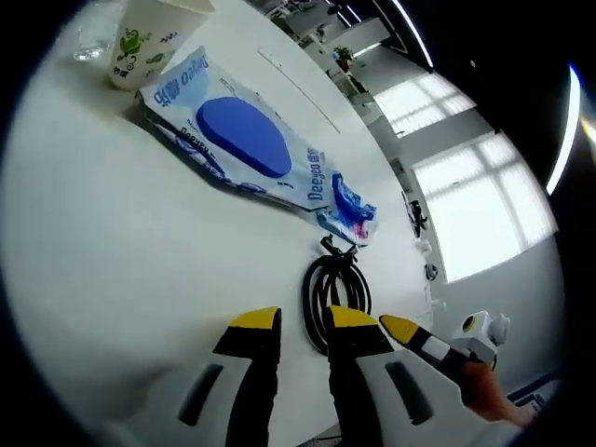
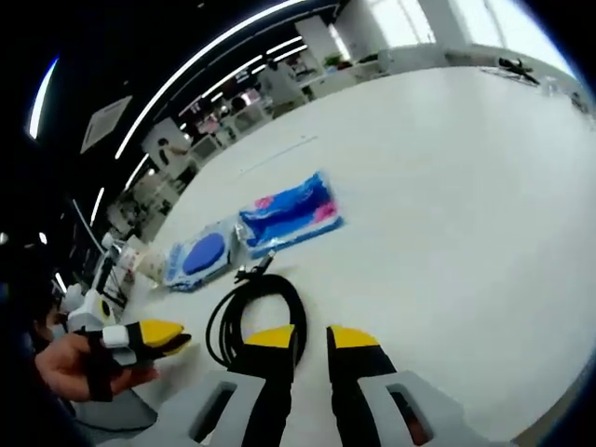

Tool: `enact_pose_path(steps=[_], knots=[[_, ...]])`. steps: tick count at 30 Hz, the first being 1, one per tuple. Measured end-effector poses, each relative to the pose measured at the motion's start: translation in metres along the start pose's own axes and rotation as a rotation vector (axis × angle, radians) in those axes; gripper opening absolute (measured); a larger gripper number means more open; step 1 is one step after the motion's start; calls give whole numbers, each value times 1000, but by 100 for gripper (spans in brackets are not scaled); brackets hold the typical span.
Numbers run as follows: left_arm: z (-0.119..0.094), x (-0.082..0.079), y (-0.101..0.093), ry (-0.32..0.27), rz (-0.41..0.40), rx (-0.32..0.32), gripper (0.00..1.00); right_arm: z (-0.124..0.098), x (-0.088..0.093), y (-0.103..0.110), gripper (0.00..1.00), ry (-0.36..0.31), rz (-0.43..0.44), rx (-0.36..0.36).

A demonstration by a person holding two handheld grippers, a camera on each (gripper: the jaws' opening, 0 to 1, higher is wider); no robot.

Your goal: Arrange the tabletop items into an orderly group along one side of the table until the central work area is clear of visible clutter.

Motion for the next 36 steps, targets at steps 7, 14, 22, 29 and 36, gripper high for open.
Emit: enact_pose_path(steps=[7, 14, 22, 29, 36], knots=[[9, 10, -12, 26, 13, 21, 18, 5, 2, 1, 13, 28, -8, -28], [22, 19, -16, 63, 20, 9, 18, 10, 1, 1, 14, 44, -5, -47], [30, 18, -20, 64, 5, 12, 17, 19, -2, 3, 14, 70, -18, -61], [38, 16, -21, 66, -3, 15, 15, 29, -5, 8, 13, 96, -43, -79], [42, 20, -20, 88, 34, 0, 8, 34, -5, 16, 4, 121, -86, -88]])
Point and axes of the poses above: the point that each gripper's makers call its tool centre point, and the gripper's own axes: z roughly forward along the fingers, y roughly to its left, x roughly out of its underside, the point moved 7 cm from there along -z, roughly backward along the fingers, and after that the axes turned 1 degree about y, right-handed, at the moved point
